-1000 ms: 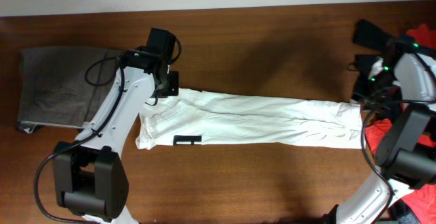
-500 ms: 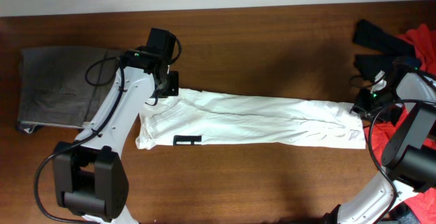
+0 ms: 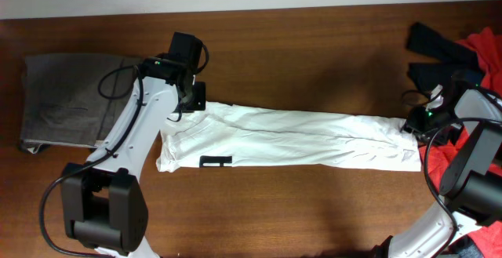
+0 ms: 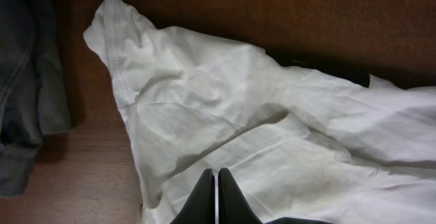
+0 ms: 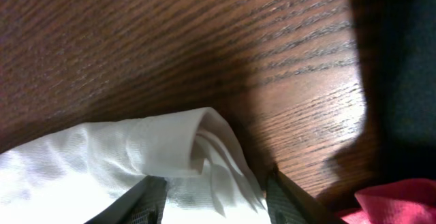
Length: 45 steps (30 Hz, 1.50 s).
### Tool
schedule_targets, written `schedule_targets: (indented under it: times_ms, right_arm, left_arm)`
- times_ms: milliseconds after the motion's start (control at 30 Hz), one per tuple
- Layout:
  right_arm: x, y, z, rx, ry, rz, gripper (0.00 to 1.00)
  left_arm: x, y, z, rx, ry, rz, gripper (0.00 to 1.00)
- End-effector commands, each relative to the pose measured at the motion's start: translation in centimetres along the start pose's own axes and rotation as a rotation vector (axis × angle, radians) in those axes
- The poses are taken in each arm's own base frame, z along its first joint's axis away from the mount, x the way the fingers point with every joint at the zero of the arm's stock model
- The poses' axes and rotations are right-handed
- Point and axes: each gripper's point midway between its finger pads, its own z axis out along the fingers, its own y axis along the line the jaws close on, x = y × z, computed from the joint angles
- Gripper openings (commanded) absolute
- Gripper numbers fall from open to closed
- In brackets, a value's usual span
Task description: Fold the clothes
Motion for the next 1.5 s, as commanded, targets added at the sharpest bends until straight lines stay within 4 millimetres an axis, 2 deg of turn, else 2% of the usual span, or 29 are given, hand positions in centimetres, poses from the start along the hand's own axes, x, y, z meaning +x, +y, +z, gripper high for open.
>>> schedule_targets:
  times_ms: [0, 33, 100, 133, 333, 500, 667, 767, 900, 1033, 1100, 1267, 1467]
  right_arm:
    - [2.5, -1.2, 2.3, 0.032, 0.072, 0.031, 0.45]
    - [2.6, -1.0, 2.4, 0.023, 0.073, 0.032, 0.36]
    - [2.6, -0.5, 2.4, -0.007, 0.074, 0.032, 0.10]
    - [2.4, -0.2, 2.3, -0.023, 0.070, 0.032, 0.04]
    - [0.0, 0.5, 0.2, -0.047, 0.025, 0.027, 0.04]
    - [-2.2, 1.0, -3.5, -0.049, 0.006, 0.024, 0.04]
    - [-3.4, 2.1, -8.0, -0.071, 0.001, 0.021, 0.04]
    - [-3.7, 3.7, -10.3, -0.148, 0.002, 0.021, 0.04]
    - [-3.1, 5.5, -12.3, -0.222, 0.029, 0.018, 0.04]
    - [-1.9, 8.2, -13.2, -0.277, 0.070, -0.015, 0.04]
    - [-1.0, 9.4, -13.3, -0.277, 0.095, -0.042, 0.04]
    - [1.4, 14.1, -13.1, -0.277, 0.154, -0.148, 0.04]
    - [4.1, 19.5, -12.5, -0.266, 0.203, -0.195, 0.04]
  left_arm:
    - [0.4, 0.2, 0.5, 0.001, 0.020, -0.014, 0.05]
    - [0.4, 0.2, 0.5, 0.001, 0.020, -0.014, 0.05]
    - [0.4, 0.2, 0.5, 0.001, 0.020, -0.014, 0.05]
    - [0.4, 0.2, 0.5, 0.001, 0.021, -0.014, 0.05]
    - [0.9, 0.2, 0.5, 0.003, 0.042, -0.011, 0.00]
    - [1.1, -0.4, -0.2, 0.047, 0.045, -0.013, 0.00]
    - [0.1, -0.1, -3.2, 0.072, -0.017, -0.047, 0.01]
    - [-0.4, 0.7, -5.2, 0.080, -0.056, -0.109, 0.09]
    - [-0.5, 1.5, -7.1, 0.086, -0.095, -0.134, 0.13]
    - [-0.3, 2.0, -8.2, 0.084, -0.110, -0.141, 0.15]
    - [-0.1, 2.1, -8.4, 0.083, -0.110, -0.145, 0.15]
    - [0.2, 2.4, -8.4, 0.077, -0.095, -0.147, 0.16]
    - [0.8, 2.6, -8.3, 0.064, -0.075, -0.145, 0.17]
